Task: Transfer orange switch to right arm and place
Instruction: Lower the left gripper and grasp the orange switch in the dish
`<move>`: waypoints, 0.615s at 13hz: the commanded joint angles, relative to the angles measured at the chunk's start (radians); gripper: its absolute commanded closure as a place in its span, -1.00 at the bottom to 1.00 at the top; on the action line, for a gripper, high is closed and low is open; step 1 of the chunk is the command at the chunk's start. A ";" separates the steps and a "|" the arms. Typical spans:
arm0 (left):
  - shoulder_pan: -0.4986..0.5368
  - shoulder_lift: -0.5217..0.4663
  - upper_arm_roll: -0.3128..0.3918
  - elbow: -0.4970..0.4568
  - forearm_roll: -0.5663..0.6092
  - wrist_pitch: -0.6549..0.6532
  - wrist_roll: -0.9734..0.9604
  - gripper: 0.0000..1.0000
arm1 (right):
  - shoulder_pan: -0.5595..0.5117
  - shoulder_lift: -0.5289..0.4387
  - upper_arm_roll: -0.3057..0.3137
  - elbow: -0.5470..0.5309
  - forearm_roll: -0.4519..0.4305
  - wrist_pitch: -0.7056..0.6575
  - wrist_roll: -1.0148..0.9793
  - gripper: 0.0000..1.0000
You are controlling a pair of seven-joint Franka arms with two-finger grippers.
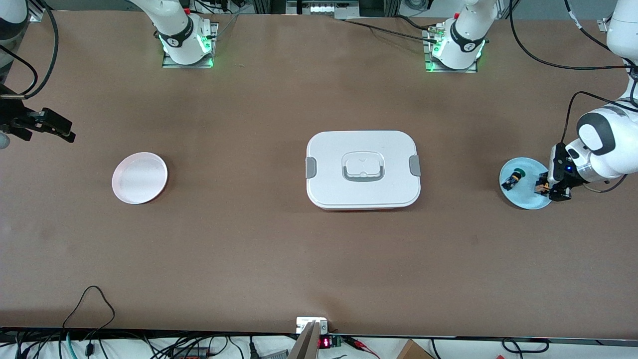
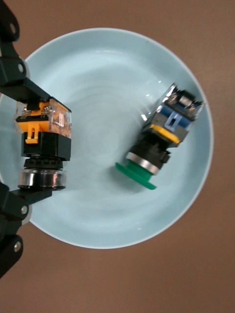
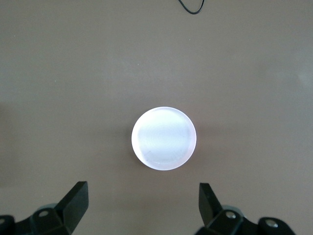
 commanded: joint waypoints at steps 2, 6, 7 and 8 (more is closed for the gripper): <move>0.013 -0.063 -0.053 0.012 -0.136 -0.184 0.011 1.00 | 0.002 0.006 0.008 0.018 -0.009 -0.039 0.007 -1.00; 0.013 -0.070 -0.055 0.023 -0.353 -0.333 0.017 1.00 | 0.001 0.047 0.006 0.018 0.009 -0.019 0.012 -1.00; 0.009 -0.070 -0.056 0.023 -0.413 -0.380 0.017 1.00 | 0.002 0.052 0.008 0.018 0.012 -0.009 0.012 -1.00; 0.003 -0.070 -0.068 0.026 -0.447 -0.420 0.017 1.00 | 0.002 0.052 0.008 0.017 0.027 -0.011 0.010 -1.00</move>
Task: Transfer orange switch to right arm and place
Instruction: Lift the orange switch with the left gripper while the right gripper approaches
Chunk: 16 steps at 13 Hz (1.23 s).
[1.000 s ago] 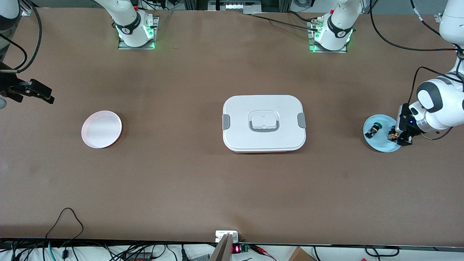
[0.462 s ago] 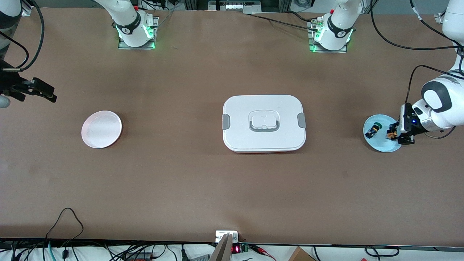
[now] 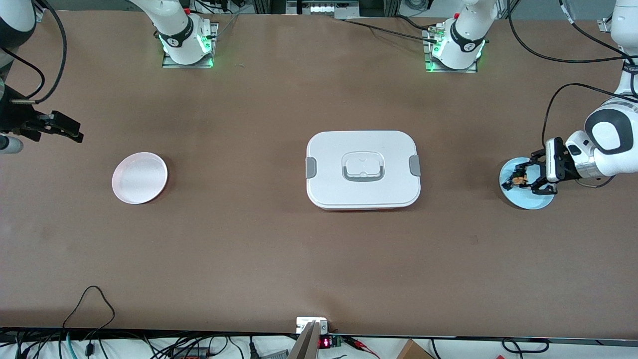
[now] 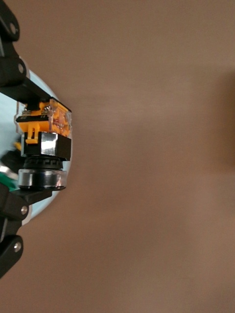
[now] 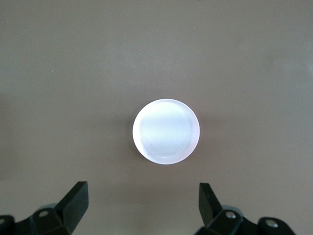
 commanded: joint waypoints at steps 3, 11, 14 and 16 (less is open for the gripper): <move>-0.012 -0.012 -0.090 0.021 -0.286 -0.243 0.011 1.00 | 0.005 0.007 0.004 0.018 0.115 -0.035 -0.005 -1.00; -0.121 -0.055 -0.340 0.027 -0.886 -0.323 -0.172 1.00 | 0.039 -0.017 0.009 -0.067 0.694 -0.032 -0.005 -1.00; -0.276 -0.079 -0.340 0.085 -1.026 -0.283 -0.327 1.00 | 0.037 0.000 0.009 -0.133 0.947 -0.035 -0.005 -1.00; -0.353 -0.101 -0.340 0.088 -1.133 -0.250 -0.391 1.00 | 0.039 0.007 0.009 -0.204 1.136 -0.036 -0.007 -1.00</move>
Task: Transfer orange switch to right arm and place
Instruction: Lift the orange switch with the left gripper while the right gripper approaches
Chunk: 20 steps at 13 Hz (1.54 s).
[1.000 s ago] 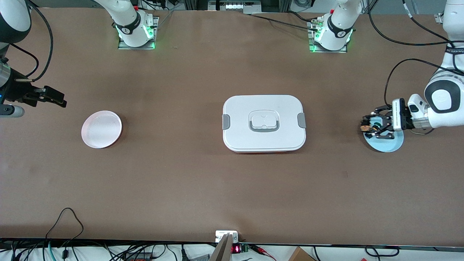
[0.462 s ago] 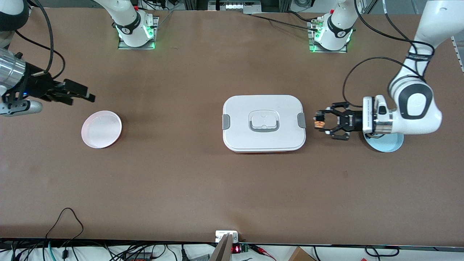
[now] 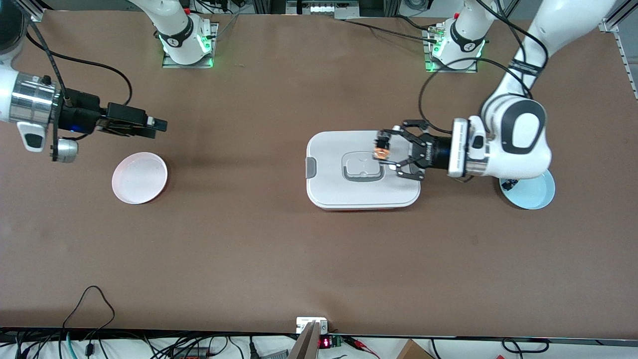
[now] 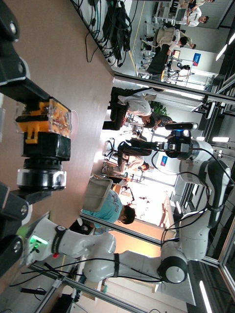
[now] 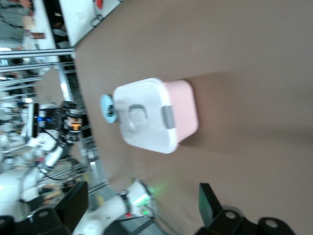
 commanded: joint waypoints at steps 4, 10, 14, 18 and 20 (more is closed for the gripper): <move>-0.203 -0.044 -0.006 0.019 -0.229 0.197 -0.060 1.00 | 0.020 0.024 0.000 -0.096 0.355 -0.012 -0.011 -1.00; -0.415 -0.025 -0.007 0.147 -0.327 0.484 -0.187 1.00 | 0.083 0.106 0.000 -0.100 0.487 -0.035 -0.030 -1.00; -0.462 -0.005 -0.010 0.191 -0.340 0.553 -0.212 1.00 | 0.124 0.152 0.000 -0.100 0.585 -0.085 -0.078 -1.00; -0.462 0.005 -0.012 0.192 -0.340 0.553 -0.211 1.00 | 0.166 0.170 0.002 -0.103 0.627 -0.089 -0.066 -1.00; -0.462 0.011 -0.012 0.194 -0.340 0.553 -0.209 1.00 | 0.181 0.172 0.002 -0.137 0.694 -0.090 -0.064 -1.00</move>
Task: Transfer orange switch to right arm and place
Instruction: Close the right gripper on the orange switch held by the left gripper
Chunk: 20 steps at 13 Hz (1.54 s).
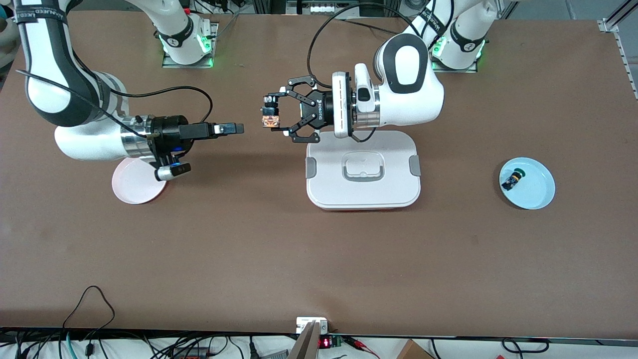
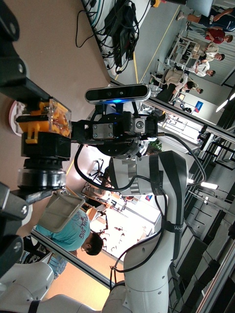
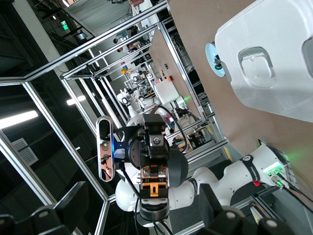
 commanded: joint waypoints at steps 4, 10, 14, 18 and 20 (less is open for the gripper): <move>-0.013 0.022 0.004 0.045 -0.033 0.010 0.004 1.00 | 0.057 0.009 -0.005 -0.036 0.074 0.004 -0.006 -1.00; -0.013 0.041 0.004 0.063 -0.033 0.010 0.004 1.00 | 0.089 0.017 0.002 -0.036 0.120 0.021 -0.001 -1.00; -0.013 0.041 0.002 0.068 -0.035 0.010 0.004 1.00 | 0.094 0.015 0.002 -0.036 0.120 0.022 -0.003 -0.99; -0.013 0.044 0.002 0.068 -0.035 0.010 0.005 1.00 | 0.101 0.013 0.002 -0.036 0.120 0.025 -0.003 -0.93; -0.013 0.044 0.002 0.068 -0.035 0.010 0.005 1.00 | 0.101 0.013 0.002 -0.035 0.120 0.025 -0.004 -0.93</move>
